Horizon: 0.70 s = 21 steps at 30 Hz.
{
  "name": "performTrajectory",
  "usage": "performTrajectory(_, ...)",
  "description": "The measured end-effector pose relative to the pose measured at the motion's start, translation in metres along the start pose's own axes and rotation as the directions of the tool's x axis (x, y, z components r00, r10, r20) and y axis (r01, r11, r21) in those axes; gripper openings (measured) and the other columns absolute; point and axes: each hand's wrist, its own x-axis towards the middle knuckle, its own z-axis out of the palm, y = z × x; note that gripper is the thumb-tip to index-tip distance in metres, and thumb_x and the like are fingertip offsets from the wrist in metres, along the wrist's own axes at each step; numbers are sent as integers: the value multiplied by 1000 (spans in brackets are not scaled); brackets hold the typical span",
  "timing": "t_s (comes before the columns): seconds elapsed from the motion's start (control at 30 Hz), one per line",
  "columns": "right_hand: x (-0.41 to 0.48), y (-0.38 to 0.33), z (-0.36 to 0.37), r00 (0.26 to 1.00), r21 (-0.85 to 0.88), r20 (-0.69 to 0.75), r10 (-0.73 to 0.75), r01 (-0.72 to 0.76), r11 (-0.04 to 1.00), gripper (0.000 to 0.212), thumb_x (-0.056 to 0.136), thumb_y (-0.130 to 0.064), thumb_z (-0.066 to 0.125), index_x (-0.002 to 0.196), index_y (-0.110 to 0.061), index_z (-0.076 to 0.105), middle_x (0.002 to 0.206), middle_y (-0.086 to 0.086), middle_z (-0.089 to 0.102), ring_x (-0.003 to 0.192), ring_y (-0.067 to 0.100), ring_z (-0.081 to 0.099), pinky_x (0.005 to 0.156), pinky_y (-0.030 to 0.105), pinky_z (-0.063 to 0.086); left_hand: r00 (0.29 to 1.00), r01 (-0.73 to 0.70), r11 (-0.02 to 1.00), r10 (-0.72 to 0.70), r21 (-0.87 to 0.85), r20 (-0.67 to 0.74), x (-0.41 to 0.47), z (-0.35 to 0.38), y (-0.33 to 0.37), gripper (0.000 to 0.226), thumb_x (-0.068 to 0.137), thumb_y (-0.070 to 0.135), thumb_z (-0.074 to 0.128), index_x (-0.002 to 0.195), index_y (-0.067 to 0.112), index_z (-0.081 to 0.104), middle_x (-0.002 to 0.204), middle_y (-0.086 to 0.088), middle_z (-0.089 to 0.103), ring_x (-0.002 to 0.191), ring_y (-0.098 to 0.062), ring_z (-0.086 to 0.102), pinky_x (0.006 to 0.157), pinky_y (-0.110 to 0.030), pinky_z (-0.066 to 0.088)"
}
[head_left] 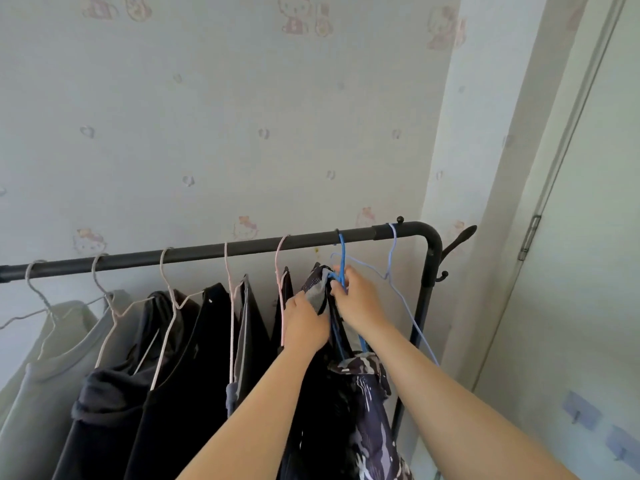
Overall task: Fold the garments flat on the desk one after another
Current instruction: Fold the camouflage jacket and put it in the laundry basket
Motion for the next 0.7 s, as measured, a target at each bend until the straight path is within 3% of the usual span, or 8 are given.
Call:
performTrajectory(0.07, 6, 1, 3, 1000, 12, -20, -9, 9, 1000, 28, 100, -22, 45, 124, -13, 57, 111, 3, 65, 103, 17, 60, 82, 23, 43, 999, 43, 999, -43, 21, 17, 9, 2, -2, 62, 90, 18, 57, 143, 2, 31, 143, -18, 37, 130, -34, 40, 106, -40, 38)
performTrajectory(0.17, 12, -1, 8, 999, 4, -40, -10, 10, 1000, 28, 101, -20, 45, 122, -11, 60, 110, 4, 67, 103, 18, 62, 83, 22, 45, 998, 51, 999, -51, 12, 32, 23, 9, -6, 58, 89, 23, 56, 140, 5, 36, 139, -16, 44, 123, -34, 48, 100, -45, 43)
performTrajectory(0.3, 15, -8, 7, 999, 42, -23, 31, -30, 999, 26, 101, -16, 43, 120, -7, 59, 103, 11, 66, 96, 24, 63, 88, 34, 52, 998, 39, 999, -39, 7, 53, 28, 13, -3, 66, 91, 28, 57, 146, 8, 26, 147, -14, 34, 129, -31, 42, 105, -44, 40)
performTrajectory(0.43, 18, -20, -7, 997, 62, -59, 40, -37, 997, 27, 101, -13, 41, 114, 4, 58, 94, 19, 65, 78, 21, 57, 80, 43, 51, 1000, 6, 999, -5, -45, 27, 36, 10, 5, 75, 94, 27, 56, 151, 6, 13, 154, -16, 21, 137, -32, 32, 109, -41, 34)
performTrajectory(0.5, 15, -25, -16, 997, 82, -58, 49, -45, 996, 26, 101, -12, 40, 116, 0, 58, 94, 15, 65, 74, 17, 57, 77, 38, 53, 1000, -26, 995, 25, -91, -12, 38, 8, 8, 76, 94, 25, 57, 151, 8, 11, 156, -16, 16, 140, -32, 27, 111, -42, 31)
performTrajectory(0.57, 9, -28, -25, 996, 125, -63, 61, -52, 991, 29, 101, -12, 41, 125, -7, 56, 93, 4, 63, 65, 9, 58, 65, 22, 52, 994, -101, 989, 96, -109, -54, 38, 6, 12, 75, 93, 25, 59, 151, 9, 14, 156, -14, 15, 142, -31, 23, 113, -43, 30)
performTrajectory(0.7, -10, -21, -41, 991, 156, -92, 97, -82, 984, 26, 101, -14, 43, 123, -13, 58, 87, 0, 64, 48, 4, 55, 56, 12, 46, 967, -233, 972, 231, -13, -107, 33, 5, 14, 65, 90, 27, 62, 144, 9, 30, 147, -13, 31, 134, -30, 32, 110, -41, 34)
